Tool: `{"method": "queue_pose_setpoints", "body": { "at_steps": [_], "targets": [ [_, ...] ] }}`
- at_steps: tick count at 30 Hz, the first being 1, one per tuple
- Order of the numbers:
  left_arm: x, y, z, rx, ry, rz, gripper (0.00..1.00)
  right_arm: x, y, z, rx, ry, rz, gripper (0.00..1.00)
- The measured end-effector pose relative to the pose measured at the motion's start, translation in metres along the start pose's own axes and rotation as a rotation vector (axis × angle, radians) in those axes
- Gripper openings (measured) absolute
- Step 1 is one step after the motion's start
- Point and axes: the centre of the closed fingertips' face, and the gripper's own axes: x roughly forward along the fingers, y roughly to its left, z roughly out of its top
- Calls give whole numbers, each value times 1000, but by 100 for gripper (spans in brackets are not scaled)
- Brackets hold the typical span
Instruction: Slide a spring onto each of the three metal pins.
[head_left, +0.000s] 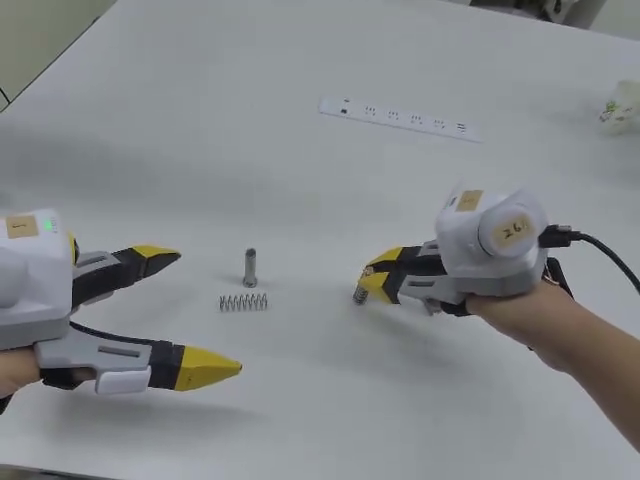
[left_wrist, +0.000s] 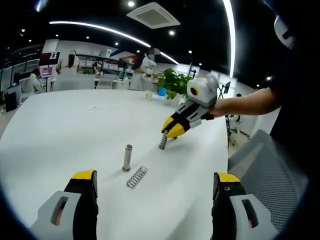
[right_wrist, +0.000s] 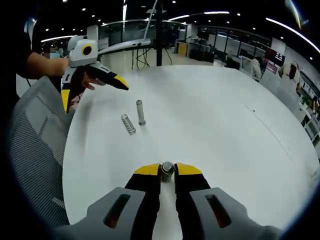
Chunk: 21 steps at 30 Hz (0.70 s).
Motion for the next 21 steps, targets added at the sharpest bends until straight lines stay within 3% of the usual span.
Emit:
{"method": "queue_pose_setpoints", "body": {
  "at_steps": [7, 21],
  "targets": [
    [1, -2, 3, 4, -2, -4, 93, 4, 2, -2, -46, 35, -1, 13],
    [2, -6, 6, 11, 0, -11, 92, -3, -1, 1, -26, 16, -15, 15]
  ]
}}
